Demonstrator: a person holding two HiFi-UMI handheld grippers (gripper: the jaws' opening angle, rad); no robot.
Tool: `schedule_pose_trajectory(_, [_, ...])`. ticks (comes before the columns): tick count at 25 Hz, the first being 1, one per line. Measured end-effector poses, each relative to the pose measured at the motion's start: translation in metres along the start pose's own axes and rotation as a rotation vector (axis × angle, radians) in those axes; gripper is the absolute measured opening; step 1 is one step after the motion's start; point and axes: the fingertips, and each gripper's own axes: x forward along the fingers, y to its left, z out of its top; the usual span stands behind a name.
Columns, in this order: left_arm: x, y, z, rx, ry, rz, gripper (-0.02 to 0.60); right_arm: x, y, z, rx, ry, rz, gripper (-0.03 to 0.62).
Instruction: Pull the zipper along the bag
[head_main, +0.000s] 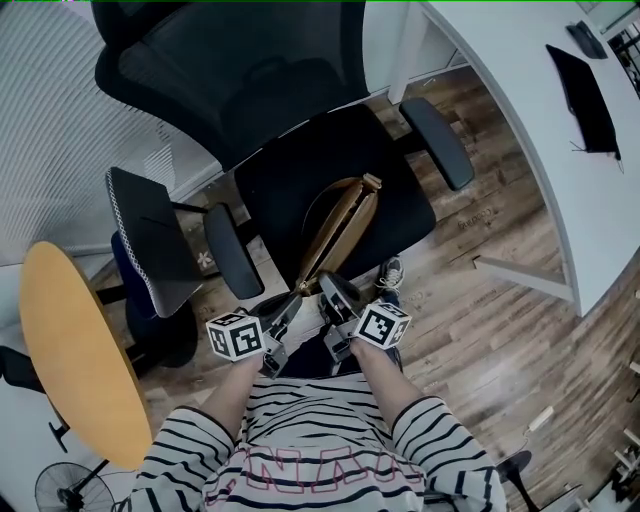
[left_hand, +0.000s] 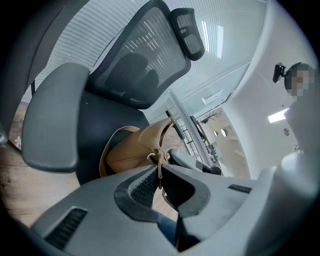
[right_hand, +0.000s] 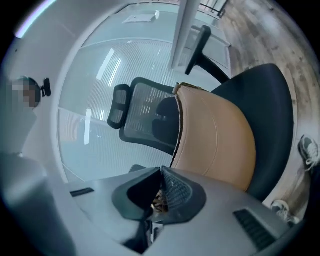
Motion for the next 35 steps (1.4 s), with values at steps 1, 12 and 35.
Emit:
schedule_pose_trajectory(1, [0.000, -0.001, -0.001, -0.003, -0.003, 0.001, 0.044, 0.001, 0.000, 0.001, -0.038, 0.016, -0.013, 0.037])
schedule_pose_trajectory(12, [-0.004, -0.001, 0.000, -0.044, -0.037, 0.040, 0.044, 0.015, -0.012, 0.022, -0.235, 0.124, -0.122, 0.037])
schedule_pose_trajectory(35, [-0.002, -0.010, 0.015, -0.105, -0.093, 0.110, 0.044, 0.038, -0.021, 0.054, -0.552, 0.315, -0.166, 0.037])
